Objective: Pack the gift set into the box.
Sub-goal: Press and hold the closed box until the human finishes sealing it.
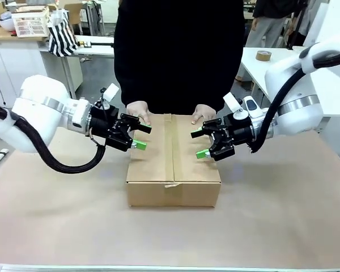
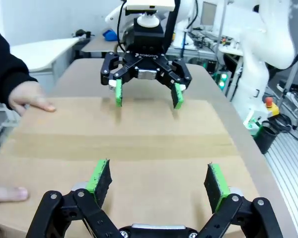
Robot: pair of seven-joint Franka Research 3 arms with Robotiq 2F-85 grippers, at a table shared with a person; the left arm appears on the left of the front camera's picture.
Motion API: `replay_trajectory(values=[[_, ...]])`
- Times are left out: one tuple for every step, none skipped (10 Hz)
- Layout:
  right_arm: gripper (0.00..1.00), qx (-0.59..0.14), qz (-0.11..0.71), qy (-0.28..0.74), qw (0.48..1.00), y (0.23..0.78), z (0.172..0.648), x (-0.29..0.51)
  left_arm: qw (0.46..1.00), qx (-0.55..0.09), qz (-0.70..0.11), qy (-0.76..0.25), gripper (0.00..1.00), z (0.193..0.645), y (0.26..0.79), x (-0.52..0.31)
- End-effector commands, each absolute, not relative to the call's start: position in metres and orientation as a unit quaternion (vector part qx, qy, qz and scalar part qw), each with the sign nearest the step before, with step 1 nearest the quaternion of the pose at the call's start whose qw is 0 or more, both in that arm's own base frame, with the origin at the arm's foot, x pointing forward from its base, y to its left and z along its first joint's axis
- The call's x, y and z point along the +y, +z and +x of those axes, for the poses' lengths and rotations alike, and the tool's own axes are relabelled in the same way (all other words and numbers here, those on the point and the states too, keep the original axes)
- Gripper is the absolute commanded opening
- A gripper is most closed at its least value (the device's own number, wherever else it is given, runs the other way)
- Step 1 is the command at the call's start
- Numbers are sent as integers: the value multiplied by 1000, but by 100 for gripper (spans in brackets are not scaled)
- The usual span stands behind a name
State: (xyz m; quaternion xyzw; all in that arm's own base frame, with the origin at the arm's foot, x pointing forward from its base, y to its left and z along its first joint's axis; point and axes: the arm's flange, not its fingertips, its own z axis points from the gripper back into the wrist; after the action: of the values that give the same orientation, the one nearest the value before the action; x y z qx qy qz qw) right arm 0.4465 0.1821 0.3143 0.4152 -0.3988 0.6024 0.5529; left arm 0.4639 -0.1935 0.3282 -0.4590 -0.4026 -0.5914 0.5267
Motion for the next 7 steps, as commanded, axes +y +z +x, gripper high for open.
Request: replay_trajectory(values=[[100,-392,406,614,551,301,442,185,527,-368,-476,-600,100,466,320,-187],[100,-387,408,609,560,298,442,184,528,-360,-478,-603,100,467,315,-188],[100,-387,406,603,567,297,444,184,534,-361,-473,-601,100,468,310,-189],[100,-386,406,599,572,294,445,185,537,-360,-468,-602,100,468,303,-191],[100,-379,403,594,585,293,446,186,534,-358,-453,-618,100,467,298,-192],[100,-374,400,592,592,291,448,187,532,-367,-423,-635,100,467,295,-193],[100,-385,421,599,562,299,442,181,529,-372,-398,-650,100,468,292,-192]])
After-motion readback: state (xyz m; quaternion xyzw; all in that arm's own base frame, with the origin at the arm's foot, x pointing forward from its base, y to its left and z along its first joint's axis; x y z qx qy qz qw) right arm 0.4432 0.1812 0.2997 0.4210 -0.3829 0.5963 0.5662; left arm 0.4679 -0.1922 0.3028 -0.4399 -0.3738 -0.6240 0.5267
